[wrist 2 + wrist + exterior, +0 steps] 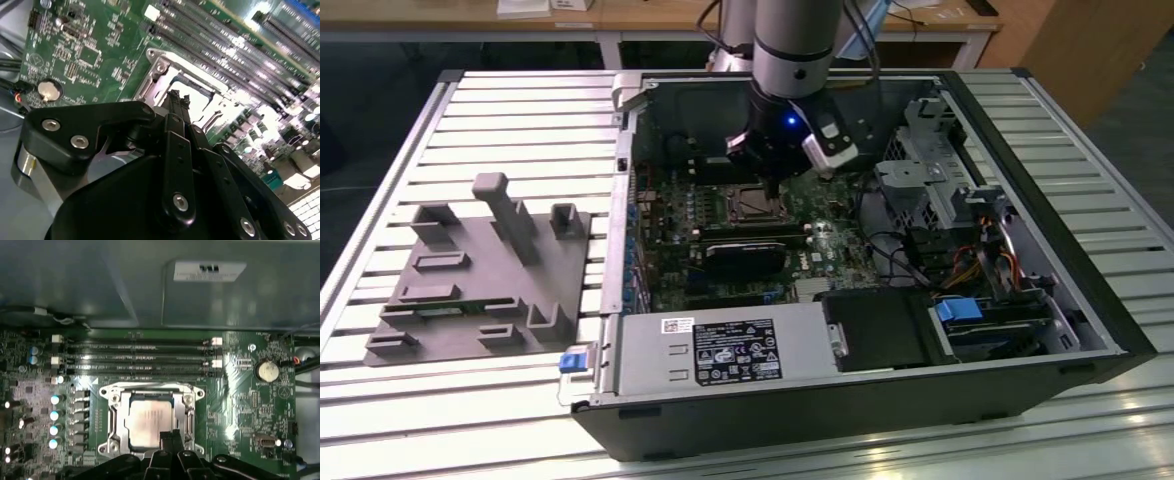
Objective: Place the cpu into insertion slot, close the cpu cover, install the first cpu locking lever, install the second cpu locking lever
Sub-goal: 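Install the second cpu locking lever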
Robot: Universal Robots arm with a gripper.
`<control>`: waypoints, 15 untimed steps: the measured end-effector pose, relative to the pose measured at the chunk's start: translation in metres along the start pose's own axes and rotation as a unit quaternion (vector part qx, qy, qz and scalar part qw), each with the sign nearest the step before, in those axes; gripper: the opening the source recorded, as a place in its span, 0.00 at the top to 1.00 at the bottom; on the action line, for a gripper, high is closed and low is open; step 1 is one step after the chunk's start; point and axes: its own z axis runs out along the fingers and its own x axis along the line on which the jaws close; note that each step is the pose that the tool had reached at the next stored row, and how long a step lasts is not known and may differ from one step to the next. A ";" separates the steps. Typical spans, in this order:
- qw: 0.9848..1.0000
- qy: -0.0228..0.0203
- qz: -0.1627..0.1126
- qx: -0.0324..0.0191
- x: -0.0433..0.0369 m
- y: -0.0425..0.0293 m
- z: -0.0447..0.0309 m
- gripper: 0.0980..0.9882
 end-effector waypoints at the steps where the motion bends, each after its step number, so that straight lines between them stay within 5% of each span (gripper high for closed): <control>1: 1.000 0.000 0.000 0.000 0.0000 -0.0024 -0.0001 0.99; 15: 1.000 0.000 0.000 -0.003 0.0004 -0.0253 -0.0017 0.99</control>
